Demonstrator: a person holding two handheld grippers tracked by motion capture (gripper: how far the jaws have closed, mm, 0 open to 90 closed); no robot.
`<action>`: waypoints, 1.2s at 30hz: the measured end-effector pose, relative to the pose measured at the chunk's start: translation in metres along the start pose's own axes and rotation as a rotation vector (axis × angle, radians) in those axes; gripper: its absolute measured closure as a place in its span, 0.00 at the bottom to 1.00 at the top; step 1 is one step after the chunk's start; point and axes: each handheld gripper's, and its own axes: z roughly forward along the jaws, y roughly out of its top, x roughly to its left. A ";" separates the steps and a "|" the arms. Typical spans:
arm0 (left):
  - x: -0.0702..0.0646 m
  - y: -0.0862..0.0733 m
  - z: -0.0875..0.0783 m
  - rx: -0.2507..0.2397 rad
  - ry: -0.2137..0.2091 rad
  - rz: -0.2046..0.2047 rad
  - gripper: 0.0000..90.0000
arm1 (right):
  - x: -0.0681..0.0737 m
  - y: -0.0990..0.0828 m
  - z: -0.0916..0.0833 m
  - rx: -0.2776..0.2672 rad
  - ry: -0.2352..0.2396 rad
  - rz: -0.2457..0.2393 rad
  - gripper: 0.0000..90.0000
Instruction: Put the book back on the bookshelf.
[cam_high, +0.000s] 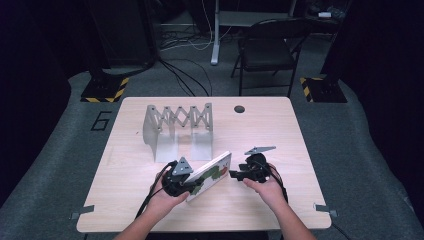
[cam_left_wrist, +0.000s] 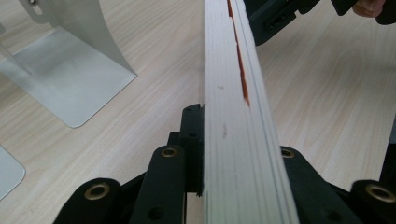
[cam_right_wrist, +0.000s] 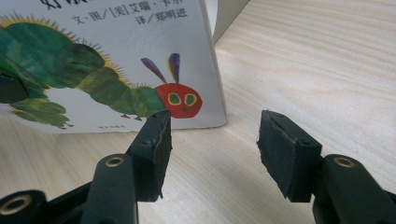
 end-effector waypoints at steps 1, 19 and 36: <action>0.001 0.000 -0.001 0.003 -0.004 -0.006 0.84 | 0.001 0.001 0.000 0.006 0.000 0.021 0.49; 0.017 -0.015 -0.041 -0.053 0.108 -0.089 0.84 | 0.009 0.016 0.017 0.018 0.038 -0.025 0.49; 0.052 -0.034 -0.094 -0.123 0.271 -0.212 0.84 | 0.010 0.022 0.028 0.032 0.037 -0.056 0.49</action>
